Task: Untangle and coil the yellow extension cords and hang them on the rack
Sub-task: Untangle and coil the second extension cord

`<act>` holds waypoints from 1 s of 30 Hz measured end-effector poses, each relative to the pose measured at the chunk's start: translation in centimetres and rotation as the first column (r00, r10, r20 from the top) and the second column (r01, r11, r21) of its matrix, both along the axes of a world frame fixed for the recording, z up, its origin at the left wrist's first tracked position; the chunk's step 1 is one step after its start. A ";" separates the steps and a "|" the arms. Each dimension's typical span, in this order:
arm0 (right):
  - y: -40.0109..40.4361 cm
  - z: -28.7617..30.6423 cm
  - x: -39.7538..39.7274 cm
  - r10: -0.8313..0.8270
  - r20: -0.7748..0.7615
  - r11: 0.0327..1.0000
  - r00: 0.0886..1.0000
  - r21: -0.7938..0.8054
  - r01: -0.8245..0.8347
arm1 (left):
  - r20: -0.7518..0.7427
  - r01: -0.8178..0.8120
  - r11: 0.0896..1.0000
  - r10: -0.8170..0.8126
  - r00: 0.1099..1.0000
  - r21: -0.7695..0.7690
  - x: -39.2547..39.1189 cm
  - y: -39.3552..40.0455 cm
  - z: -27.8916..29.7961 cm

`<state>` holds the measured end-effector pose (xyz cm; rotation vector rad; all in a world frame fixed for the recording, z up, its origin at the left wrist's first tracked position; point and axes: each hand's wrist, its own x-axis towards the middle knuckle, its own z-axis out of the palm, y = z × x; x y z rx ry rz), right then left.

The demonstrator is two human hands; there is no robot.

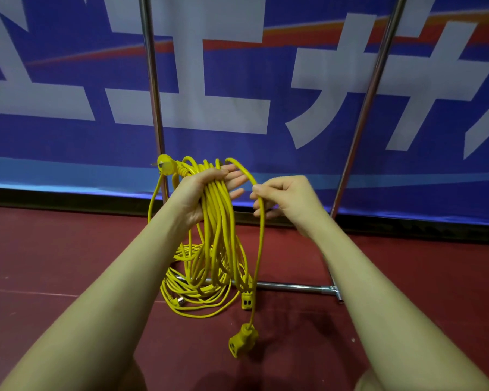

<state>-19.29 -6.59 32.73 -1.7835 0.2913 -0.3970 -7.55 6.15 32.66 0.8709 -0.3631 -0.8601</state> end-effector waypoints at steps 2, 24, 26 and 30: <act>-0.7 0.5 -0.3 -0.064 0.040 0.998 0.997 -0.019 0.065 | 0.005 -0.024 0.999 0.024 1.000 0.025 0.3 0.2 -0.1; 0.1 2.1 0.6 -0.114 0.186 0.901 0.976 0.432 0.023 | 0.170 0.256 0.944 -0.293 0.941 0.209 -1.5 -0.6 -1.8; -0.1 1.9 0.6 -0.150 0.180 0.934 0.972 0.349 0.079 | 0.171 0.268 0.945 -0.300 0.939 0.187 -1.7 -0.7 -1.7; -0.9 1.5 0.6 -0.270 0.155 0.963 0.950 0.048 0.266 | 0.237 0.284 0.929 -0.339 0.911 0.235 -2.1 -0.8 -1.7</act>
